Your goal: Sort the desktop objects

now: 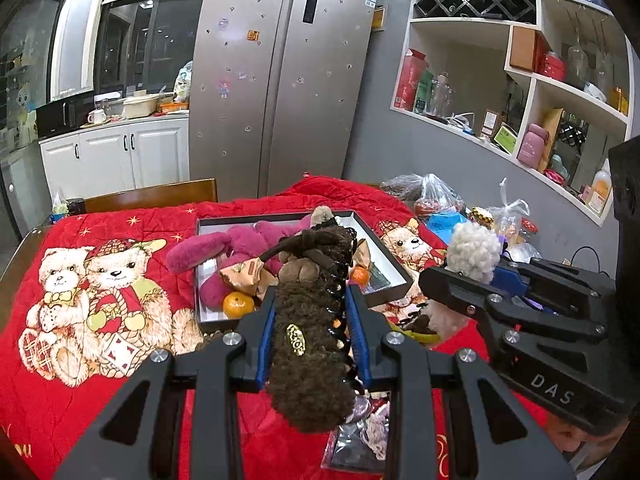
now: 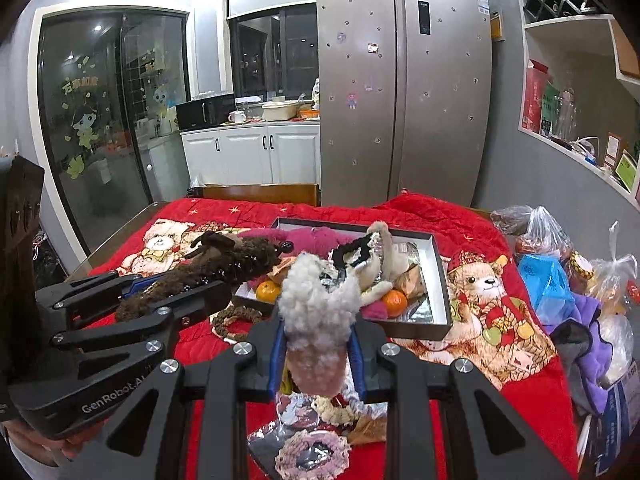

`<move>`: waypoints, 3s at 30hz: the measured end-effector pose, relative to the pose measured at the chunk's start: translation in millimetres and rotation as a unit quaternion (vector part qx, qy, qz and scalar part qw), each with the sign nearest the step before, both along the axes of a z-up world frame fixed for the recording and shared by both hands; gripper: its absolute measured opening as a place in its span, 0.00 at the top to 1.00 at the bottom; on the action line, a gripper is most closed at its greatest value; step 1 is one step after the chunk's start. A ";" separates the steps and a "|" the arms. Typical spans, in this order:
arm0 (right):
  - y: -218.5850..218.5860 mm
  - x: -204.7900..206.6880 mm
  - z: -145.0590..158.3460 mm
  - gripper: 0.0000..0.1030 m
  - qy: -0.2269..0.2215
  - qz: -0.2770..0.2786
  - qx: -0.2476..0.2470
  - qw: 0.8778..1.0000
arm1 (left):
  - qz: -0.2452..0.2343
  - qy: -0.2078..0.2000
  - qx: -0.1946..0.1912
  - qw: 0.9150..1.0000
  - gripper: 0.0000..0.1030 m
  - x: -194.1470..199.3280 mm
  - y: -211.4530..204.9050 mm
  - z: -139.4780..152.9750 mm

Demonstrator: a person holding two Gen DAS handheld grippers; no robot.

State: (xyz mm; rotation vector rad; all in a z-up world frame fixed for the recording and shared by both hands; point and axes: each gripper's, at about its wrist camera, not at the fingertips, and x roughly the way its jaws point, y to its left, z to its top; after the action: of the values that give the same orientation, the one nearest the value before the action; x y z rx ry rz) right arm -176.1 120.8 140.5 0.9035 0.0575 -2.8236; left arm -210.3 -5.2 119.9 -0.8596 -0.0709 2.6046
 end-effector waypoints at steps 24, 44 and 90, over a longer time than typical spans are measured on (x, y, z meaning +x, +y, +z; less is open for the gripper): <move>26.0 -139.8 -8.5 0.74 -0.022 -0.041 0.029 0.998 | 0.017 -0.060 -0.005 0.998 0.68 -151.7 12.5 -64.5; 42.3 -190.7 -64.1 0.74 -0.069 -0.094 0.071 0.991 | 0.006 -0.065 -0.057 0.996 0.68 -172.1 39.9 -112.5; 20.0 -62.8 58.2 0.16 0.088 -0.024 -0.026 0.995 | 0.108 0.098 -0.047 0.988 0.00 -11.7 -25.1 44.5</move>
State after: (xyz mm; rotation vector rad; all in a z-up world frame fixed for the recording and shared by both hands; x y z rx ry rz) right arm -238.9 140.8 198.7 0.6509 -0.0133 -2.9278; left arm -222.1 -30.3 164.4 -0.6522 0.0138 2.9026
